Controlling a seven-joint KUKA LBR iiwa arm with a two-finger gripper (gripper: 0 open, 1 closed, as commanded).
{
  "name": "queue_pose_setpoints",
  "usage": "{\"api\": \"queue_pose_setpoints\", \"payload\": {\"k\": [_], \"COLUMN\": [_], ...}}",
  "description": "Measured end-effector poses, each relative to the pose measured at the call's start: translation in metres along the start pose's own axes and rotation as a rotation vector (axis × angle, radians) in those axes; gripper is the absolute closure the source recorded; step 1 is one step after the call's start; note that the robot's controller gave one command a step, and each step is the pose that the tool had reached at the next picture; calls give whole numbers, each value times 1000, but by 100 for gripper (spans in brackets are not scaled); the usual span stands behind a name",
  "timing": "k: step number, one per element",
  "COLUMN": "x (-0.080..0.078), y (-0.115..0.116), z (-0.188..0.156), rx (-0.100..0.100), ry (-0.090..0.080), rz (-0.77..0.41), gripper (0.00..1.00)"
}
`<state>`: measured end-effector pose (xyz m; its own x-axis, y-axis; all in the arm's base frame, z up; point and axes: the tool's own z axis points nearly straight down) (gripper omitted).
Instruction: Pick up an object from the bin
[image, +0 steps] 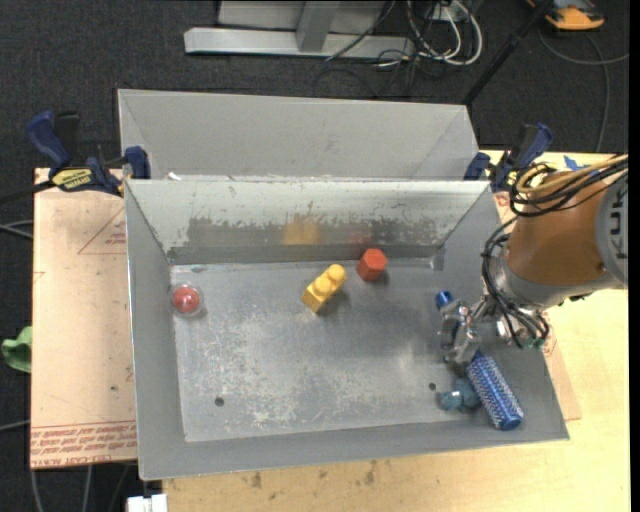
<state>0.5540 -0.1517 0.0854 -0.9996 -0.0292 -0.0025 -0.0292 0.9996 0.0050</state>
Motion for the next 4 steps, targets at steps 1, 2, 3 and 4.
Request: {"api": "queue_pose_setpoints", "payload": {"k": [1,2,3,4], "x": [0,-6,-4,33], "y": [0,5,4,4], "z": [0,-53,-50,10], "rx": [0,5,4,9], "ry": [0,-6,-1,-22], "rz": [0,5,7,-316], "gripper": [100,100,0,0]}}
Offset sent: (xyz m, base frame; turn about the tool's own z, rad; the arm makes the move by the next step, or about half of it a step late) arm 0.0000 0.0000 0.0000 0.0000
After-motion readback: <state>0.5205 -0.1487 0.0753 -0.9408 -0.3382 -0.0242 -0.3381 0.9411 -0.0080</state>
